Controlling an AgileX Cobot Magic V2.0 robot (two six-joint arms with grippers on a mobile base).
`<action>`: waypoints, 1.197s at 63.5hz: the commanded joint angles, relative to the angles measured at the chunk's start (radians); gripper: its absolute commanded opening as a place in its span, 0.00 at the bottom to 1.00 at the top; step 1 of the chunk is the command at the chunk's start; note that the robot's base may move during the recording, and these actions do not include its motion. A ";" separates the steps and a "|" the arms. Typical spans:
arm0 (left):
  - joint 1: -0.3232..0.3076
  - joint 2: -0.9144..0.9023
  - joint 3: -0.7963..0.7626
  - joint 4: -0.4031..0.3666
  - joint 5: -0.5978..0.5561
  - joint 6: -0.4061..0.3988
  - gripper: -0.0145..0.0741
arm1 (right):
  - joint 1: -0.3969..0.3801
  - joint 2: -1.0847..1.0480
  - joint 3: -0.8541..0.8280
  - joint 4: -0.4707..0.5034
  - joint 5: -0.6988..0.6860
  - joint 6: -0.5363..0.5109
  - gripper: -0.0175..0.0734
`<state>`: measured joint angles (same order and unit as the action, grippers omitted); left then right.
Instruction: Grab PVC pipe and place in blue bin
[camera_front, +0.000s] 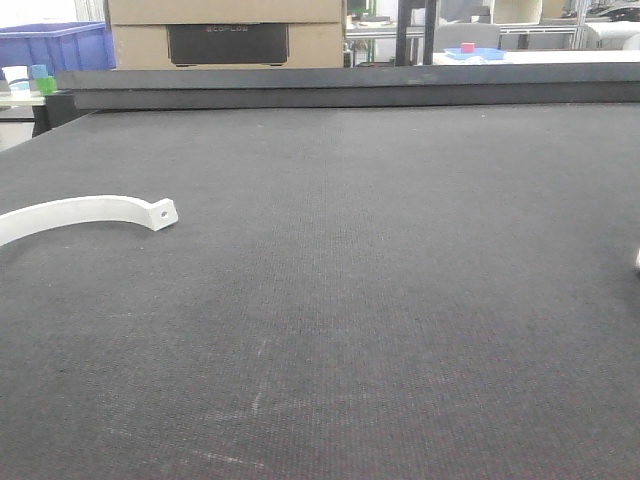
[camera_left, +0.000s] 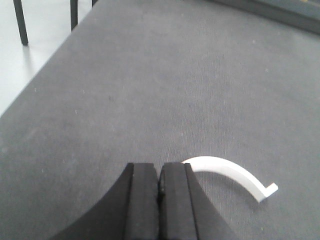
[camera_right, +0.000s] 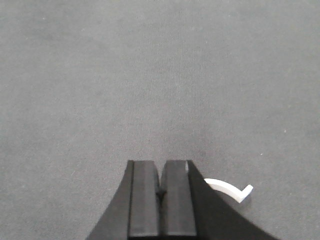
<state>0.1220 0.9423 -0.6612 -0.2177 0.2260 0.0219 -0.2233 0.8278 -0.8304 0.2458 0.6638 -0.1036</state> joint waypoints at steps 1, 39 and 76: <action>0.000 0.002 -0.008 0.007 -0.027 -0.004 0.04 | 0.003 0.009 -0.009 0.013 0.001 -0.002 0.02; 0.000 0.176 -0.160 0.107 0.161 0.004 0.15 | 0.003 0.249 -0.009 0.021 0.122 -0.002 0.46; 0.000 0.313 -0.217 0.082 0.172 0.004 0.48 | 0.067 0.470 -0.009 -0.017 0.138 -0.002 0.47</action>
<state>0.1220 1.2508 -0.8705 -0.1288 0.4205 0.0255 -0.1703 1.2720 -0.8322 0.2522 0.8193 -0.1036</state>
